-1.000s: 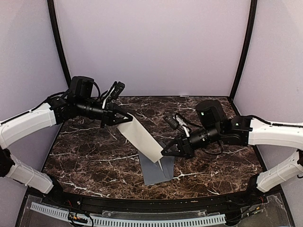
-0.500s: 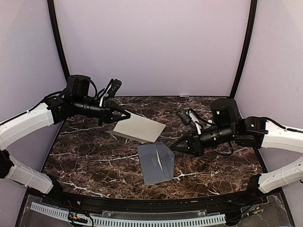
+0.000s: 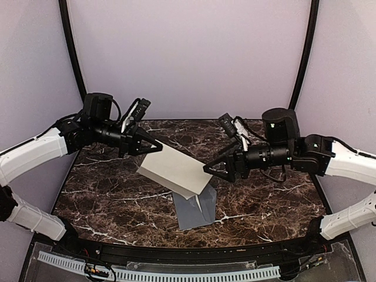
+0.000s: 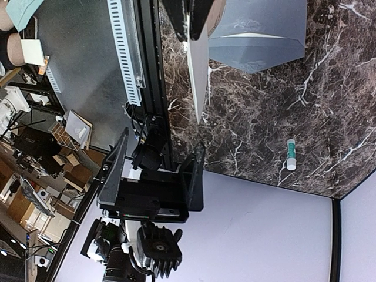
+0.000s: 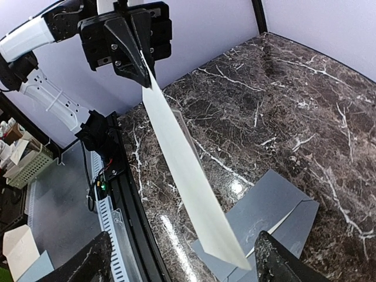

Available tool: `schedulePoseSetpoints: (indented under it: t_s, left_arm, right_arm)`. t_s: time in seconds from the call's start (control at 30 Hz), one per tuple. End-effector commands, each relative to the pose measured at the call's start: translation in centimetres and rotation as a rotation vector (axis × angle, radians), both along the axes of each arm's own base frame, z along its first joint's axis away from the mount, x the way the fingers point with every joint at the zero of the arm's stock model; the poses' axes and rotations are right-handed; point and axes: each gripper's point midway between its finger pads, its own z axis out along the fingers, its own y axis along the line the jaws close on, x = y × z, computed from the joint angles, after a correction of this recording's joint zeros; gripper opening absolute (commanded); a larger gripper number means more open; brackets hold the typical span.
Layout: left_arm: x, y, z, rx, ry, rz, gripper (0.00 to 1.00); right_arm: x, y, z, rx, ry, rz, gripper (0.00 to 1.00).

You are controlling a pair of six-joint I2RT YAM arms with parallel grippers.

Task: Place the letter into the envelope and seal it
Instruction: Fold the letter.

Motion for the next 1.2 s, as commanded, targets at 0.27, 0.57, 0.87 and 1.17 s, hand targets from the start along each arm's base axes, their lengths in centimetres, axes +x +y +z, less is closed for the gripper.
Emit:
schedulePoseSetpoints:
  t_s: [0.27,0.57,0.87,1.17]
  left_arm:
    - [-1.5,-0.1,1.0,-0.059,0.042,-0.1,0.0]
    - [-0.9,-0.1,0.7,-0.043,0.025,-0.067,0.0]
    - [0.9,0.0,-0.3,0.005,-0.007,0.036,0.15]
    - [7.0,4.6,2.6,-0.032,-0.191,0.589,0.72]
  right_arm:
    - [-0.6,3.3,-0.7,-0.045,0.02,0.177,0.81]
    - [-0.8,4.1,-1.5,-0.06,0.052,0.21,0.23]
    - [-0.4,3.5,-1.3,-0.051,0.033,0.166,0.0]
    - [5.4,0.2,-3.0,-0.213,-0.062,-0.202,0.0]
